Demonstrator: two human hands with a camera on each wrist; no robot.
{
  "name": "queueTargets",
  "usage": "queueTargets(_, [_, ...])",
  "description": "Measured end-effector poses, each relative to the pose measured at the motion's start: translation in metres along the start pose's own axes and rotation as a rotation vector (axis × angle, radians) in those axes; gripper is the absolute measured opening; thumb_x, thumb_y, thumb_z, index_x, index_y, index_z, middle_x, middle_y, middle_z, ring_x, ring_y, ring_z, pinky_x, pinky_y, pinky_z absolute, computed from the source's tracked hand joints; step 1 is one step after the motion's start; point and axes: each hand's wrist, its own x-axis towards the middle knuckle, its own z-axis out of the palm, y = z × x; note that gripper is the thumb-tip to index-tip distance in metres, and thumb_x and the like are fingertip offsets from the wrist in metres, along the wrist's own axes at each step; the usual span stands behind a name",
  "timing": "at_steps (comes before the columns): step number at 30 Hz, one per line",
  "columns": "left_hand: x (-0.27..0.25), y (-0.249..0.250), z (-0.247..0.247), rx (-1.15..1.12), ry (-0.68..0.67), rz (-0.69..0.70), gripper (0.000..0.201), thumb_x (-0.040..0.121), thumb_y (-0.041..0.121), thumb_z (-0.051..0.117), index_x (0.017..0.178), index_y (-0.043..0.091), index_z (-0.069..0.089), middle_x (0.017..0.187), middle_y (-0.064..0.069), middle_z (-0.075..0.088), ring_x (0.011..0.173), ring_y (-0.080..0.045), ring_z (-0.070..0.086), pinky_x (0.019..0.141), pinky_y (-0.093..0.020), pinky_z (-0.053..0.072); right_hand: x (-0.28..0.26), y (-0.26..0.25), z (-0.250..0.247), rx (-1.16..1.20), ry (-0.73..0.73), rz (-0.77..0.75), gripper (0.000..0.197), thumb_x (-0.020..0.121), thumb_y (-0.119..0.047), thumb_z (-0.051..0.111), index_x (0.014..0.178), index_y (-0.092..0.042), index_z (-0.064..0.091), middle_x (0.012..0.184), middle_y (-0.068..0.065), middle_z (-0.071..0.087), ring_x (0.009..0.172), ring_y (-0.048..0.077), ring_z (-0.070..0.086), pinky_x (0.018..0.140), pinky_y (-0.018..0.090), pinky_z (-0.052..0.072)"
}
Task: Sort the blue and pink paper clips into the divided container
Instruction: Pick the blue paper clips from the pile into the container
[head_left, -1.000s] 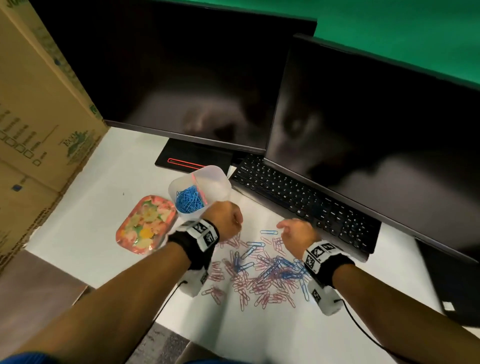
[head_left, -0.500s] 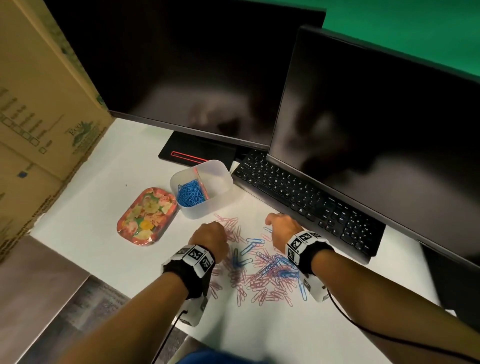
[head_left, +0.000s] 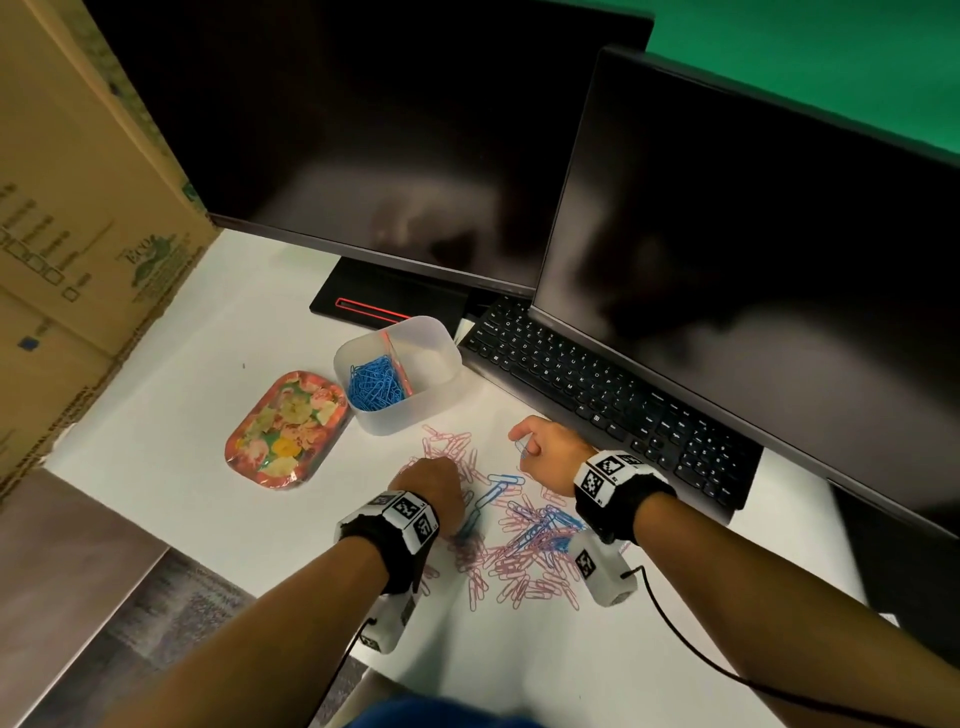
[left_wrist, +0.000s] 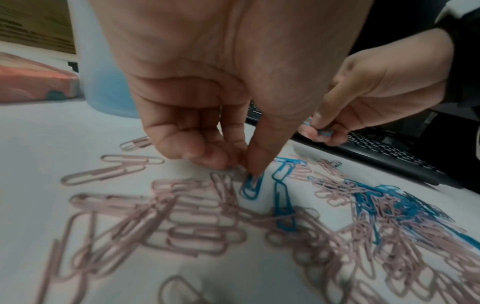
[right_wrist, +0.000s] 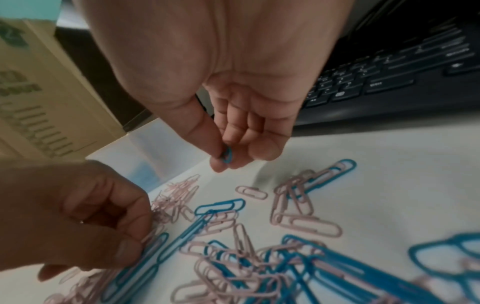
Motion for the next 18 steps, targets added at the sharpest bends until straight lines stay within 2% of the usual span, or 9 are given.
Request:
queueTargets(3, [-0.001, -0.003, -0.005, -0.086, 0.044, 0.013, 0.025, 0.083, 0.02, 0.054, 0.105, 0.013, 0.063, 0.11, -0.008, 0.065, 0.102, -0.027, 0.062, 0.085, -0.032, 0.053, 0.002, -0.004, 0.0, 0.055, -0.042, 0.018, 0.027, 0.086, -0.005, 0.044, 0.1, -0.022, 0.059, 0.072, -0.005, 0.055, 0.065, 0.016, 0.056, 0.052, 0.022, 0.041])
queueTargets(5, [-0.005, -0.004, -0.011, -0.224, 0.092, 0.042, 0.014, 0.081, 0.019, 0.056, 0.092, 0.015, 0.064, 0.098, -0.005, 0.066, 0.093, -0.025, 0.062, 0.077, -0.028, 0.051, 0.005, -0.007, 0.002, 0.128, -0.082, 0.061, 0.024, 0.084, 0.0, 0.044, 0.089, -0.019, 0.058, 0.066, -0.001, 0.054, 0.054, 0.015, 0.052, 0.048, 0.022, 0.035])
queueTargets(7, [-0.007, -0.006, -0.015, -0.417, 0.126, 0.07, 0.006, 0.078, 0.015, 0.061, 0.077, 0.021, 0.063, 0.083, 0.0, 0.068, 0.08, -0.02, 0.063, 0.071, -0.026, 0.053, 0.008, -0.011, 0.005, 0.176, -0.083, 0.088, 0.023, 0.082, 0.0, 0.044, 0.081, -0.02, 0.056, 0.066, 0.001, 0.053, 0.053, 0.017, 0.045, 0.048, 0.023, 0.032])
queueTargets(9, [-0.007, -0.011, -0.017, -0.628, 0.094, 0.068, 0.014, 0.077, 0.009, 0.065, 0.073, 0.022, 0.062, 0.073, -0.001, 0.07, 0.069, -0.02, 0.067, 0.071, -0.031, 0.059, 0.007, -0.013, 0.007, 0.123, -0.069, 0.073, 0.02, 0.087, -0.008, 0.04, 0.084, -0.021, 0.056, 0.075, 0.003, 0.055, 0.061, 0.021, 0.046, 0.051, 0.025, 0.033])
queueTargets(11, [-0.007, -0.017, -0.019, -0.783, 0.016, 0.058, 0.024, 0.076, 0.003, 0.065, 0.086, 0.024, 0.063, 0.07, -0.005, 0.071, 0.061, -0.022, 0.067, 0.073, -0.038, 0.06, 0.004, -0.015, 0.011, -0.002, -0.063, 0.04, 0.018, 0.092, -0.017, 0.038, 0.098, -0.019, 0.055, 0.093, 0.008, 0.06, 0.079, 0.027, 0.053, 0.064, 0.028, 0.042])
queueTargets(13, [-0.007, -0.021, -0.019, -0.885, -0.035, 0.032, 0.036, 0.077, 0.0, 0.061, 0.1, 0.028, 0.064, 0.073, -0.007, 0.069, 0.059, -0.022, 0.061, 0.076, -0.038, 0.057, 0.0, -0.013, 0.014, -0.153, -0.076, -0.002, 0.016, 0.093, -0.025, 0.041, 0.106, -0.019, 0.05, 0.104, 0.01, 0.062, 0.091, 0.031, 0.058, 0.079, 0.033, 0.048])
queueTargets(14, [-0.008, -0.023, -0.02, -0.942, -0.04, 0.02, 0.037, 0.079, -0.001, 0.058, 0.101, 0.027, 0.068, 0.076, -0.007, 0.068, 0.059, -0.02, 0.059, 0.076, -0.036, 0.056, -0.003, -0.011, 0.015, -0.229, -0.089, -0.036, 0.017, 0.092, -0.029, 0.046, 0.108, -0.021, 0.048, 0.104, 0.008, 0.062, 0.09, 0.03, 0.06, 0.079, 0.034, 0.049])
queueTargets(16, [-0.011, -0.024, -0.021, -1.088, -0.051, -0.014, 0.033, 0.08, -0.003, 0.053, 0.092, 0.018, 0.075, 0.079, -0.01, 0.063, 0.06, -0.018, 0.053, 0.076, -0.036, 0.055, -0.009, -0.007, 0.017, -0.345, -0.107, -0.133, 0.022, 0.089, -0.033, 0.055, 0.109, -0.027, 0.048, 0.109, 0.001, 0.061, 0.084, 0.024, 0.057, 0.074, 0.029, 0.046])
queueTargets(18, [-0.013, -0.027, -0.02, -1.182, -0.081, -0.031, 0.026, 0.083, -0.003, 0.053, 0.089, 0.008, 0.076, 0.077, -0.013, 0.06, 0.06, -0.018, 0.05, 0.077, -0.038, 0.055, -0.013, -0.005, 0.021, -0.394, -0.103, -0.225, 0.021, 0.087, -0.031, 0.057, 0.107, -0.031, 0.052, 0.115, -0.004, 0.06, 0.089, 0.02, 0.056, 0.076, 0.025, 0.044])
